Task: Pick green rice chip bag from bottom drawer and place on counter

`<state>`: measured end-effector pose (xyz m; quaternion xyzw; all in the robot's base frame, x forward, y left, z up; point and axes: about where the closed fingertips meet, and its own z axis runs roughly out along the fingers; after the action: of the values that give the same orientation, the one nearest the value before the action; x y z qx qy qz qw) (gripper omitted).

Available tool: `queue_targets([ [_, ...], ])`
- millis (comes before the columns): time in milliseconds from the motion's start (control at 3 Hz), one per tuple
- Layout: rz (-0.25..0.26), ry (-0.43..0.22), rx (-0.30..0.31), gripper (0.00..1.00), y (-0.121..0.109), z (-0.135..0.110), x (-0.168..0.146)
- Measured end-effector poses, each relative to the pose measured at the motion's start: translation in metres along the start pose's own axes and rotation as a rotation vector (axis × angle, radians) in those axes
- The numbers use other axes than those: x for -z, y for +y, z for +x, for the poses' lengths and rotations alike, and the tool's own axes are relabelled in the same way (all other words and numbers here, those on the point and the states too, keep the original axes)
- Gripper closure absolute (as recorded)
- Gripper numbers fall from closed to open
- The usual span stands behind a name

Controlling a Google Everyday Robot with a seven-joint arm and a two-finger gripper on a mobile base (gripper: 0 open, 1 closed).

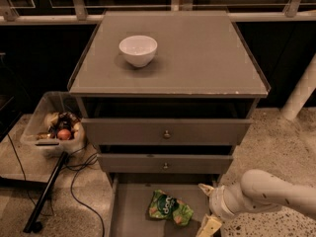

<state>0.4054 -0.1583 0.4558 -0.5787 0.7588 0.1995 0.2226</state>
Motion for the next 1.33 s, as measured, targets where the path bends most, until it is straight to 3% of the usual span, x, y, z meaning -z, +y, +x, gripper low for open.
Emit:
queue_targets([
  [667, -0.035, -0.044, -0.022, 0.0, -0.001, 0.044, -0.066],
  [1333, -0.068, -0.078, -0.043, 0.0, -0.014, 0.067, -0.124],
])
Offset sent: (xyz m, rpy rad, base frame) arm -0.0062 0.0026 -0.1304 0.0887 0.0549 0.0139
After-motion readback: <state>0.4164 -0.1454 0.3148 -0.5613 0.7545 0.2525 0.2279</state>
